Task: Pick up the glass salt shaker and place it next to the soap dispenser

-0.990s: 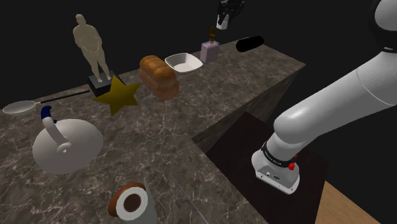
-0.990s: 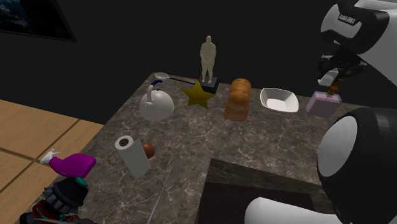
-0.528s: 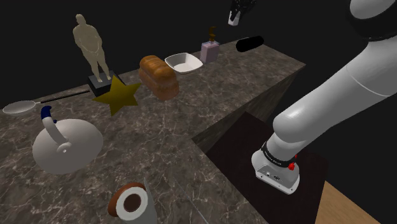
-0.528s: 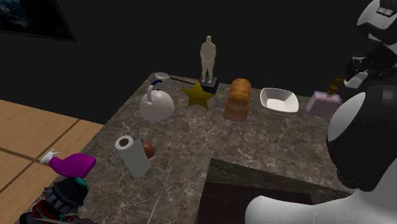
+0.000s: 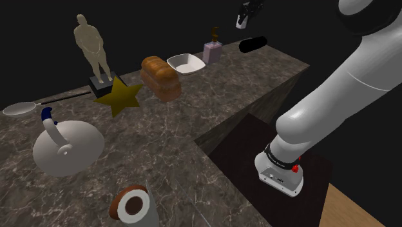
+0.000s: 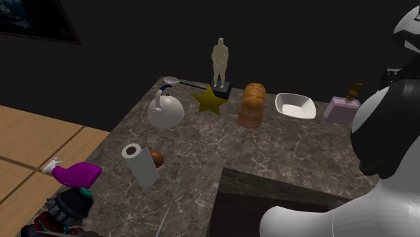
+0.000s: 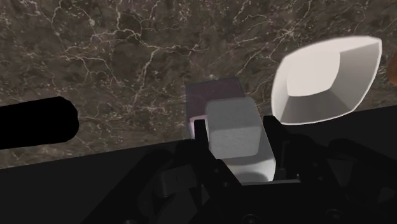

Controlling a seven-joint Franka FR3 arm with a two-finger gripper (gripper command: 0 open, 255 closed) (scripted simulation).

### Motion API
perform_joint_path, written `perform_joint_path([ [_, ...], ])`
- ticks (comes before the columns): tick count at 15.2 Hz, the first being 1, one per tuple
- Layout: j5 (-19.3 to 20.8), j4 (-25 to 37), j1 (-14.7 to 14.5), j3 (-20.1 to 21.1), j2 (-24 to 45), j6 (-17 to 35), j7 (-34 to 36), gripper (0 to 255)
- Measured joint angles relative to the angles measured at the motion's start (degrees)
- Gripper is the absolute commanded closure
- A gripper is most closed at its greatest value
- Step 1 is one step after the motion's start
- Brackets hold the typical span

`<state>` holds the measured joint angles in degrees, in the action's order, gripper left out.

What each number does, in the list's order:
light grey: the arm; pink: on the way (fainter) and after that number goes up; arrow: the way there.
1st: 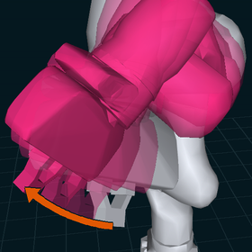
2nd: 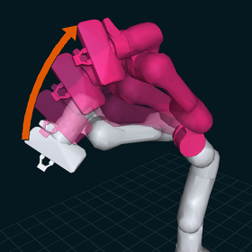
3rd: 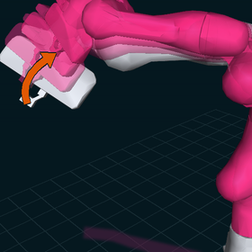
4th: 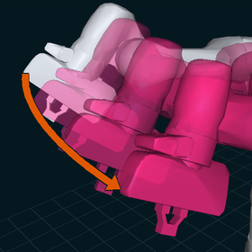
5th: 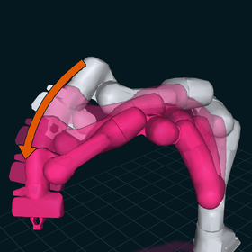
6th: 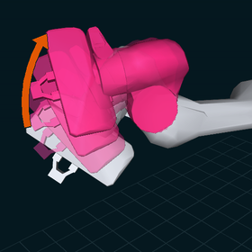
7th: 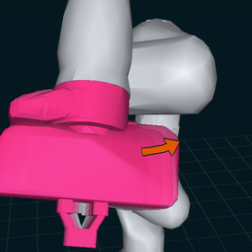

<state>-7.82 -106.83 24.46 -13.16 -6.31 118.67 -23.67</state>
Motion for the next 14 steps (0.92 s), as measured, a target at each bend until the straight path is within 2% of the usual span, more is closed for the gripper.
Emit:
perform_joint_path([
  [14, -1.3, -9.7, -0.1, -0.1, 1.1, 10.6, -1.9, 255],
])
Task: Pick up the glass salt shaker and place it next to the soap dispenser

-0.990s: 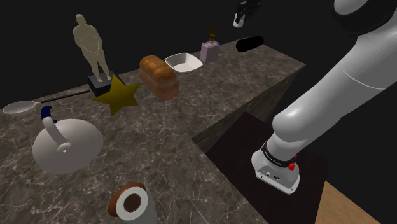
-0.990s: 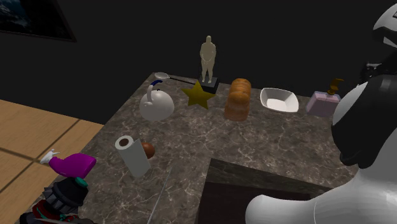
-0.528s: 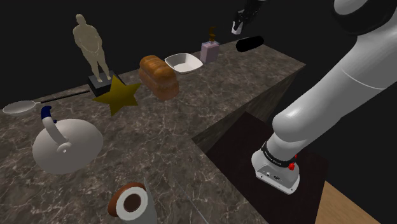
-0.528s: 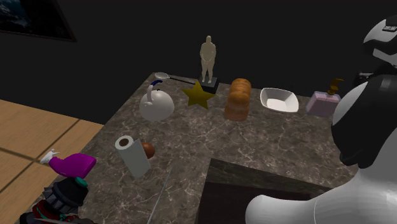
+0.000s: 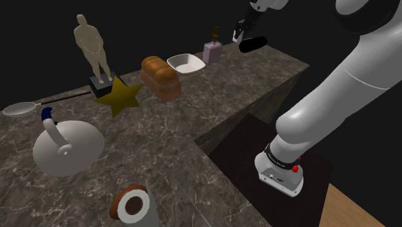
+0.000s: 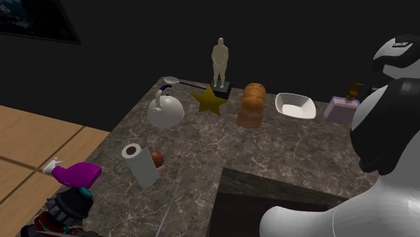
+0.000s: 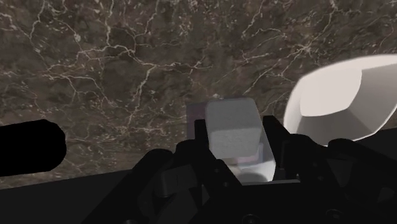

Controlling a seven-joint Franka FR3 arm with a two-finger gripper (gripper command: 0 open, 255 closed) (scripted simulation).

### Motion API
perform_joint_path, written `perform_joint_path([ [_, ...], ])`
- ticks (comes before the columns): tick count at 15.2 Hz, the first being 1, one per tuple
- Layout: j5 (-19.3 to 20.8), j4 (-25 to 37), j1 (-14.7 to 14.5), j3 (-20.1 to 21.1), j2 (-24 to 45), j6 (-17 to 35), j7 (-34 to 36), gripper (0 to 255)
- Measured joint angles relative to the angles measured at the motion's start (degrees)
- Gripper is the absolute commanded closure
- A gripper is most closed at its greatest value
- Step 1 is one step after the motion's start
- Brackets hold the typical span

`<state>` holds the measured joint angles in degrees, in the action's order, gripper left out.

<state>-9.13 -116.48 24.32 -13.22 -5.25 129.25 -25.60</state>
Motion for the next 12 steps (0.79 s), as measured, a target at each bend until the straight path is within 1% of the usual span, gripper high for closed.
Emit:
perform_joint_path([
  [12, -2.3, -6.4, -0.2, -0.1, 2.6, 8.8, -2.5, 255],
])
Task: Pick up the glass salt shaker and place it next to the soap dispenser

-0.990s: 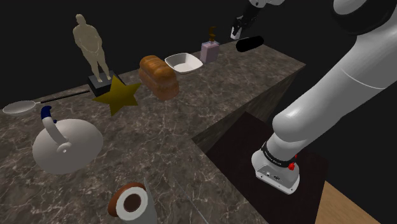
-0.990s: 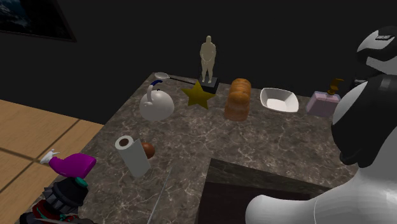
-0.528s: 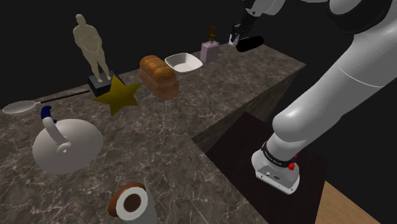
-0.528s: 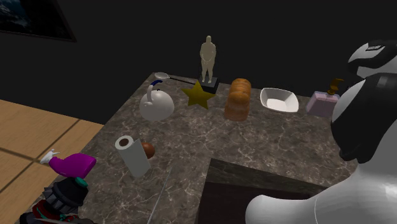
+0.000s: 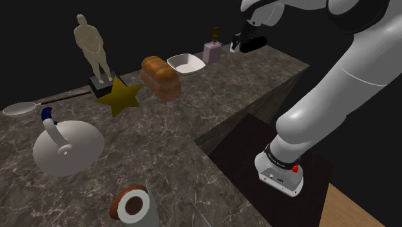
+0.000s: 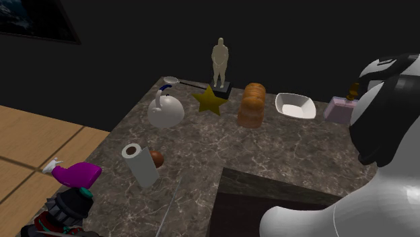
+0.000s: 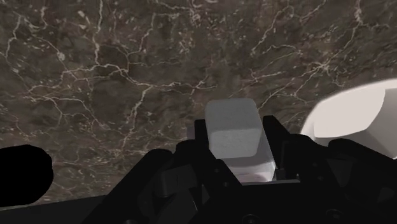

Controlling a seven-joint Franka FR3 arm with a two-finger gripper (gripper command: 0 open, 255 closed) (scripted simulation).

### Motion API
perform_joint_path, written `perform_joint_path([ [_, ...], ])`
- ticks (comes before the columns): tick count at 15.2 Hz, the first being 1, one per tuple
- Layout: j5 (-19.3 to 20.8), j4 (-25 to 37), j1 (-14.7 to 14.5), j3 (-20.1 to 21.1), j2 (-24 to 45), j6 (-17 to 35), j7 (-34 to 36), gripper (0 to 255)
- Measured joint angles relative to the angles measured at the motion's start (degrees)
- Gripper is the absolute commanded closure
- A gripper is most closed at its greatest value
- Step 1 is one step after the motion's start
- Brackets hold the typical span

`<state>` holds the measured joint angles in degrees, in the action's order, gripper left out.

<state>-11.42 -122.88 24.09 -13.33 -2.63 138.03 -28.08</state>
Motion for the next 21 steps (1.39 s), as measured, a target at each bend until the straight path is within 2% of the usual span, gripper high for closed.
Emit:
perform_joint_path([
  [14, -5.1, -5.2, -0.2, 0.2, 5.3, 9.9, -4.8, 255],
  [21, -9.1, -6.7, 0.1, 0.8, 9.0, 14.7, -8.4, 255],
])
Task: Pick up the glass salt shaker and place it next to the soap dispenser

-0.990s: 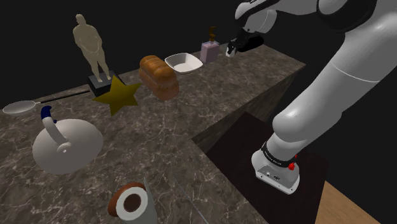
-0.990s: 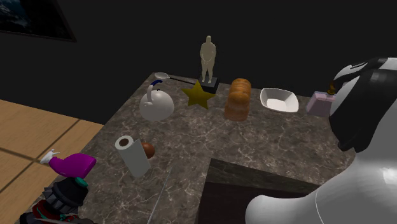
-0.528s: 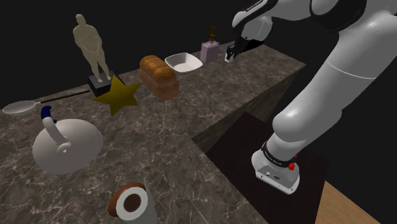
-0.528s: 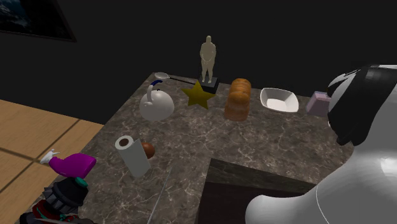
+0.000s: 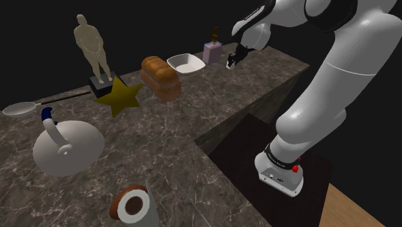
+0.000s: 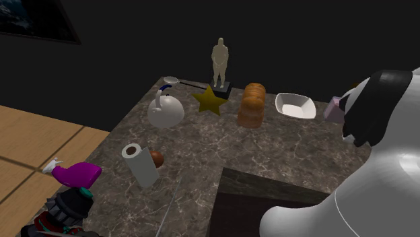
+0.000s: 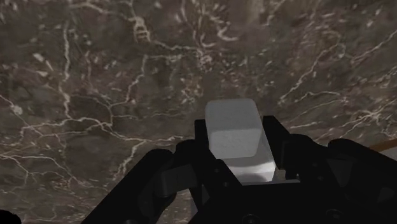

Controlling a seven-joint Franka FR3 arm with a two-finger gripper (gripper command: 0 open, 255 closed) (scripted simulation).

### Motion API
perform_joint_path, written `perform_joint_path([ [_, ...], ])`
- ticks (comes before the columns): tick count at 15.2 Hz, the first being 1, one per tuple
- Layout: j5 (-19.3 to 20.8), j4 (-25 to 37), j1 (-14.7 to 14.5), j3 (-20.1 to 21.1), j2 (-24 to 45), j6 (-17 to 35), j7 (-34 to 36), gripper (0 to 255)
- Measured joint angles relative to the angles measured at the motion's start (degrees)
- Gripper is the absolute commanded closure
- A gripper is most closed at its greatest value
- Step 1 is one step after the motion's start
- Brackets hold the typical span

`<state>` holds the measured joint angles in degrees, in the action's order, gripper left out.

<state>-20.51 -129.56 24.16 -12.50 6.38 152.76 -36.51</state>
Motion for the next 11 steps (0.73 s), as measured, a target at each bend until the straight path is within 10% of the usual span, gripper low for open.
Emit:
perform_joint_path([
  [10, -2.9, -0.5, 0.3, 0.8, 2.6, 2.8, -2.4, 255],
  [11, -2.9, -0.5, 0.3, 0.8, 2.6, 2.8, -2.4, 0],
])
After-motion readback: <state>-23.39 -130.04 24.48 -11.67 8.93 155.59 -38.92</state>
